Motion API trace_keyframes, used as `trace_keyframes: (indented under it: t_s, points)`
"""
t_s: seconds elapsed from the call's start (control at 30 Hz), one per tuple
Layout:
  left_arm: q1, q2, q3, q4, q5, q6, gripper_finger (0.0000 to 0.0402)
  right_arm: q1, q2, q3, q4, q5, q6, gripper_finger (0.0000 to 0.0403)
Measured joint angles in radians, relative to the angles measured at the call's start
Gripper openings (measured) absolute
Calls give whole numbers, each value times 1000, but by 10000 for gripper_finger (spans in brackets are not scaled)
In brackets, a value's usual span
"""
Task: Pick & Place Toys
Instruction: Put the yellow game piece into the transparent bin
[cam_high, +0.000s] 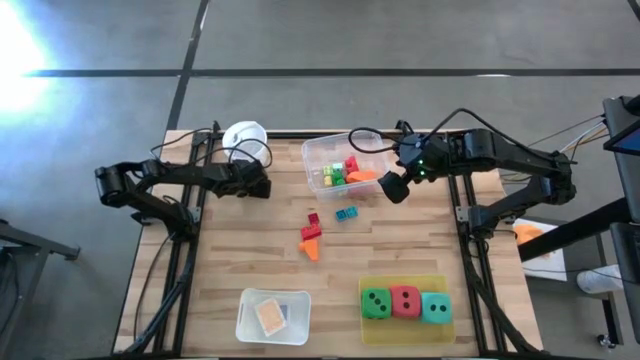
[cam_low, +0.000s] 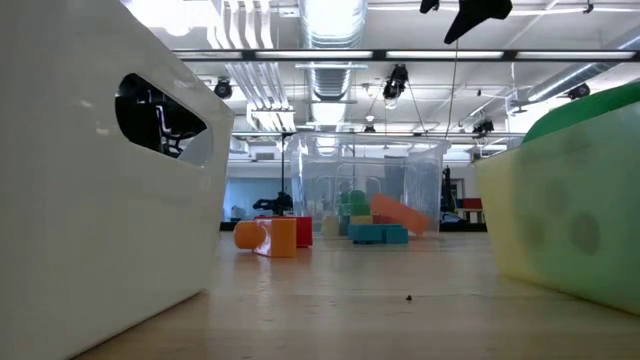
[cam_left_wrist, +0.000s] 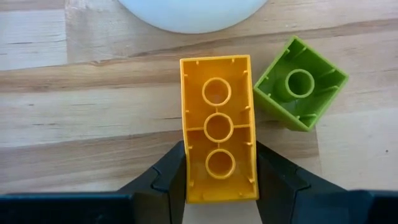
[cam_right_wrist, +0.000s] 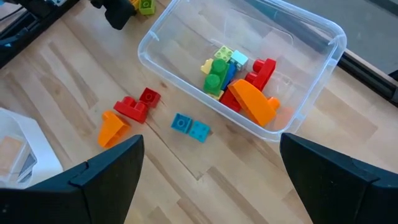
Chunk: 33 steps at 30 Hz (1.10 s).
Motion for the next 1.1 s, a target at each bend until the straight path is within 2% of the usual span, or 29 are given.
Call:
trace_keyframes:
  t_s: [0.2,0.5,0.6,0.7,0.93,1.1]
  points:
    - [-46,-64,-2,-63,49,-36,139,0,0,0,0,0,-4,369]
    - [-142,-196,-2,-89,68,-91,139,0,0,0,0,1,-11,369]
    - [-168,-249,-2,-81,116,-98,139,0,0,0,3,2,-33,369]
    - [-196,-311,10,-51,171,-78,139,7,0,0,43,-8,-112,369]
    - [-252,-432,83,61,362,-59,139,47,6,0,282,-134,-451,369]
    - [-300,-464,127,309,508,-74,139,93,43,0,481,-160,-630,369]
